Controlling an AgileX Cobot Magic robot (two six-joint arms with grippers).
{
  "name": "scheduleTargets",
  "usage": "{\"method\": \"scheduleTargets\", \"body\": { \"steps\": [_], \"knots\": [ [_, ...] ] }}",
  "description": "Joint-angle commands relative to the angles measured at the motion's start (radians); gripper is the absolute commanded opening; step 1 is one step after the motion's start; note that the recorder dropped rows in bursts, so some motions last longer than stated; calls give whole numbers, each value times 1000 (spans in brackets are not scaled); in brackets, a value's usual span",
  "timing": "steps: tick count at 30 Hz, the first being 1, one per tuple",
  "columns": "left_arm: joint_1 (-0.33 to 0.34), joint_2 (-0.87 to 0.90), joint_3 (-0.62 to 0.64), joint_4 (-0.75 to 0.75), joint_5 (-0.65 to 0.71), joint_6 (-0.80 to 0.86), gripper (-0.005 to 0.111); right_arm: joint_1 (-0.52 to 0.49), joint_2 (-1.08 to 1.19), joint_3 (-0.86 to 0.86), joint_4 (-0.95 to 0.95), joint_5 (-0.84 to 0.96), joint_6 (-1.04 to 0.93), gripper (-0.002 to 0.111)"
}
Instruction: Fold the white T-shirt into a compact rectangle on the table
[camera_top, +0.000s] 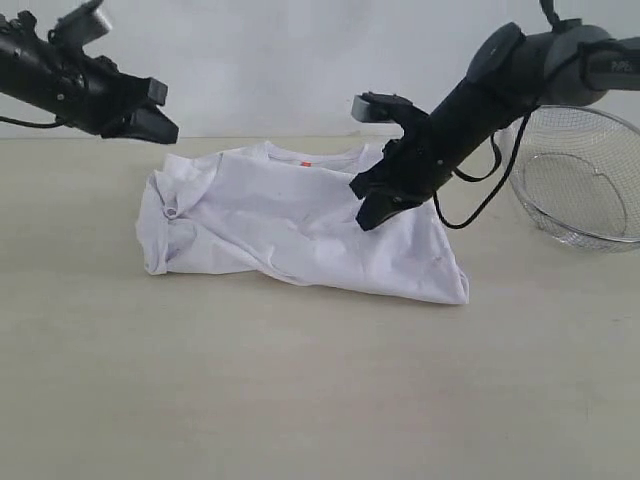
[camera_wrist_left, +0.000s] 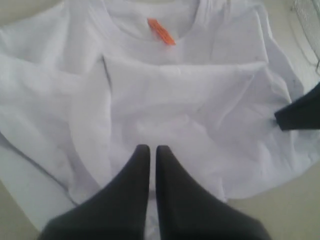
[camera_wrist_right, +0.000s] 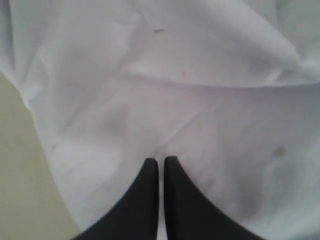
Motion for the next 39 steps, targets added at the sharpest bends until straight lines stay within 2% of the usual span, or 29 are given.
{"method": "scheduleTargets", "body": {
  "steps": [1,5,8,11,14,16,24,28,30,33,35,39],
  "knots": [
    [-51,-8,34,48,27,-37,5,1,-13,-5,-99,-4,80,0],
    [-80,-4,49,69,27,-37,5,-1,-51,-5,-207,-36,123,0],
    [-82,11,55,71,47,-41,5,-1,-70,-5,-347,-94,232,5],
    [-82,31,58,63,67,-65,5,-1,-70,-5,-421,-123,267,22],
    [-82,44,63,46,74,-65,5,-1,-70,-5,-423,-155,281,50],
    [-82,45,63,46,77,-65,5,-1,-70,-5,-441,-203,324,60],
    [-82,45,63,22,82,-65,5,-1,-49,-5,-491,-283,393,58],
    [-82,45,63,10,76,-60,5,-1,-22,-5,-480,-310,397,37],
    [-82,45,63,3,74,-60,5,-1,-17,-5,-480,-349,397,20],
    [-82,45,63,3,74,-60,5,-1,-10,-5,-473,-340,397,0],
    [-82,45,63,3,74,-60,5,-1,-10,-5,-475,-323,397,3],
    [-82,45,63,1,74,-56,5,-1,-10,-5,-477,-307,397,32]
  ]
}}
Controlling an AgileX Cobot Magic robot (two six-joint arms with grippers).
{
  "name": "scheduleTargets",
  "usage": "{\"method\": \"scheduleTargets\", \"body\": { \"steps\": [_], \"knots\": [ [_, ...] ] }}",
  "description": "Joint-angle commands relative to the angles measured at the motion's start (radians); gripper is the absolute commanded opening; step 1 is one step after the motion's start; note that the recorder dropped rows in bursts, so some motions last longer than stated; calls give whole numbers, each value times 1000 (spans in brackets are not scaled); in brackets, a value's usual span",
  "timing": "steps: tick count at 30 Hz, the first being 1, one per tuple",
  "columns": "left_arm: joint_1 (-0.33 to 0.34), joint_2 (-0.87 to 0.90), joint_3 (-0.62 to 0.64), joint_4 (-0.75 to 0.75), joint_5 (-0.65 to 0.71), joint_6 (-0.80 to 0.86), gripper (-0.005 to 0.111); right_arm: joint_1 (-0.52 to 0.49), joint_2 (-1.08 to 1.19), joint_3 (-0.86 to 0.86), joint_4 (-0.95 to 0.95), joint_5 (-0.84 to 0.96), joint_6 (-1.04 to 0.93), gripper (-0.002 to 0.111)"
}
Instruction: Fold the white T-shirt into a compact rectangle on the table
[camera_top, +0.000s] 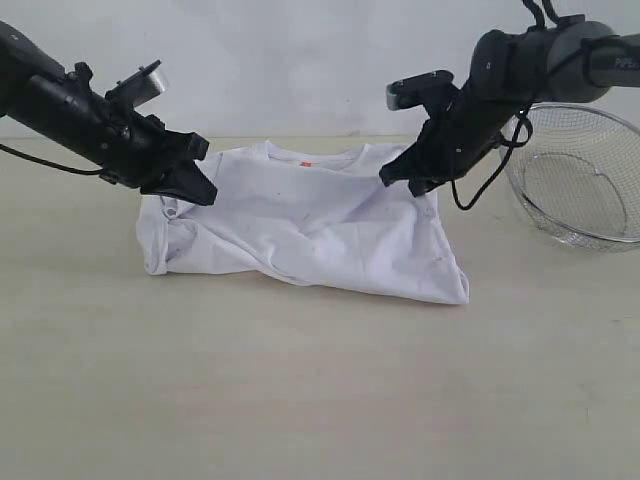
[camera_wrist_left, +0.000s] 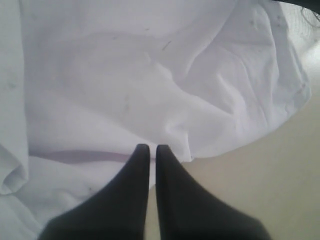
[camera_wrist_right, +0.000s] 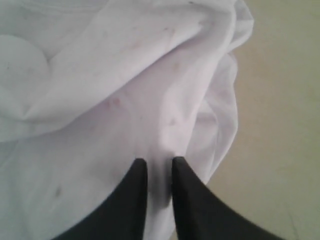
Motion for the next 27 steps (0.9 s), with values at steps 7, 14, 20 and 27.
{"method": "scheduleTargets", "body": {
  "steps": [7,14,20,27],
  "knots": [
    [-4,-4,3,-31,-5,8,5,-1,25,-5,8,18,2,36],
    [-4,-4,3,-33,-15,18,5,-1,10,-5,-7,10,7,0],
    [-4,-4,3,-33,-26,18,5,-1,-29,-5,-119,3,148,0],
    [-4,-4,3,-33,-26,18,5,-1,-10,-5,-282,-15,268,0]
  ]
}}
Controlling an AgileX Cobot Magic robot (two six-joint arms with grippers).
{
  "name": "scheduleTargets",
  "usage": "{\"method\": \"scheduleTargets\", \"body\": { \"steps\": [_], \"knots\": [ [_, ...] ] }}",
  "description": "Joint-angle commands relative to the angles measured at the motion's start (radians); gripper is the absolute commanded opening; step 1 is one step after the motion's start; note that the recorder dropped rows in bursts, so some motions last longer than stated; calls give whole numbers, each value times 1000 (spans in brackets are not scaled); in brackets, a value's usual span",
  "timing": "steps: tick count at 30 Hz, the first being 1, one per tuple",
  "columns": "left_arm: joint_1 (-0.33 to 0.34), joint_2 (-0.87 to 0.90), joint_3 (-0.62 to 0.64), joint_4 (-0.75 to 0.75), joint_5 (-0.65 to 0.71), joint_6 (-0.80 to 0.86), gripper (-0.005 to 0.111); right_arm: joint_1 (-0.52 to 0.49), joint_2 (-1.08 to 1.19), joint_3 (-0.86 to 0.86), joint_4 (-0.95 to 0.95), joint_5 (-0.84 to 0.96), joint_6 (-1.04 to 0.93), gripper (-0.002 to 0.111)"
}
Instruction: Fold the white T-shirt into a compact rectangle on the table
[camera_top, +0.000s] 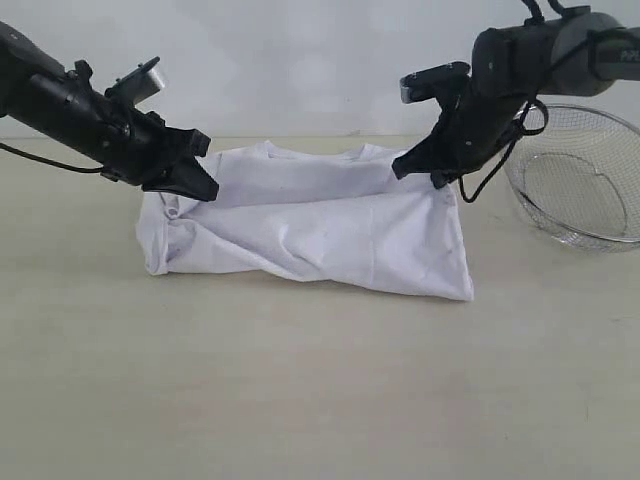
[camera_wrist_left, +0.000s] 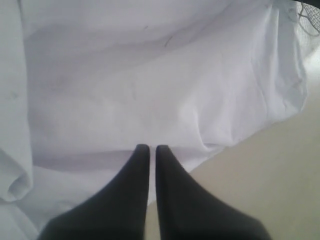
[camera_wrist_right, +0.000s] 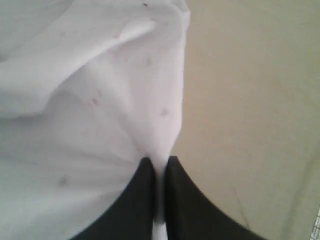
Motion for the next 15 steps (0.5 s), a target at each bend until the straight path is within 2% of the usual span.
{"method": "scheduleTargets", "body": {
  "steps": [1,4,6,9,10,11,13,15],
  "knots": [
    [-4,-4,3,-11,-7,7,5,0,14,-5,-54,-31,27,0],
    [-4,-4,3,-11,-4,7,5,0,26,-5,-48,-40,21,13],
    [-4,-4,3,-11,-4,7,5,0,26,-5,-50,-42,18,34],
    [-4,-4,3,-11,-4,7,5,0,26,-5,-58,-45,23,74],
    [-4,-4,3,-11,-4,7,5,0,24,-5,-58,-37,34,78],
    [-4,-4,3,-11,-4,7,5,0,17,-5,-58,-12,49,77],
    [-4,-4,3,-11,0,7,5,0,0,-5,-58,40,78,68],
    [-4,-4,3,-11,0,7,5,0,-31,-5,-46,106,107,48]
  ]
}}
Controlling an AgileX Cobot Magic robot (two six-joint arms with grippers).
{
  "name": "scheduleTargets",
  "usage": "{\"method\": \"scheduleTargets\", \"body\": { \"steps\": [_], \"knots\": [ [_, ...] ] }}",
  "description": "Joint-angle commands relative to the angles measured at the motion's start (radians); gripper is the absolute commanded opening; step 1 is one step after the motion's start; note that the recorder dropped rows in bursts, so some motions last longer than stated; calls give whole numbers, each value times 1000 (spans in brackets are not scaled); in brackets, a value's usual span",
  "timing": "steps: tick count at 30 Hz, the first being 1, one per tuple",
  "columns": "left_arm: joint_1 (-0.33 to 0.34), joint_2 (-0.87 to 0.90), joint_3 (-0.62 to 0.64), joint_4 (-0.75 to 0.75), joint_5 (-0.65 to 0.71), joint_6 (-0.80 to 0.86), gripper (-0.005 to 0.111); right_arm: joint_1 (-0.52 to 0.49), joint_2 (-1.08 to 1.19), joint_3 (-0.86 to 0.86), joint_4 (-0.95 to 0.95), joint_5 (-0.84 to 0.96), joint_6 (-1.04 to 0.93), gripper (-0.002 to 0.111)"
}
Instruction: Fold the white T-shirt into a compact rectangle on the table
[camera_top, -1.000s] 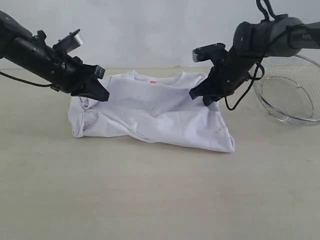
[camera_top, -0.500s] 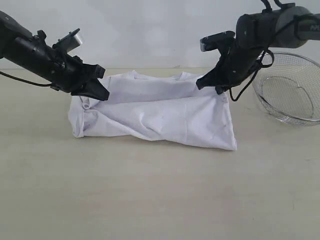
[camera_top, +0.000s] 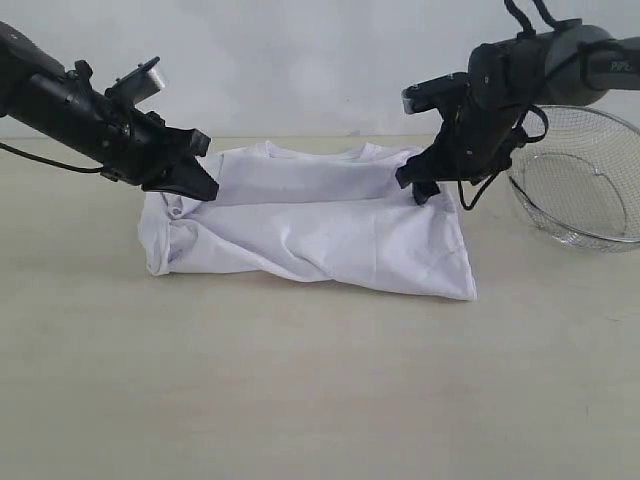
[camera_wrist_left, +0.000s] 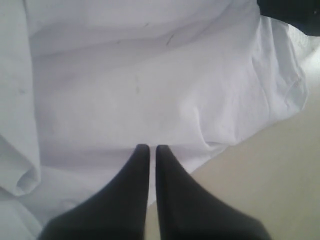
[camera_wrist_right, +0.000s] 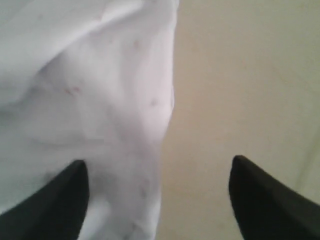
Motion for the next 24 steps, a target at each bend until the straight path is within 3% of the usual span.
{"method": "scheduleTargets", "body": {
  "steps": [1,4,8,13,17,20,24],
  "knots": [
    [-4,-4,3,-11,1,7,5,0,-70,-5,5,127,60,39],
    [-4,-4,3,30,9,1,5,2,-112,-5,9,169,62,0],
    [-4,-4,4,191,39,-130,5,2,-132,-5,58,170,25,0],
    [-30,-4,66,210,84,-151,5,17,-96,-5,265,161,-195,0],
    [-94,-4,120,249,9,-164,5,50,-53,-5,281,99,-208,0],
    [-132,-4,142,404,-86,-288,5,62,-24,-5,281,88,-208,0],
    [-142,-12,142,543,-104,-435,5,64,20,-5,279,69,-210,0]
  ]
}}
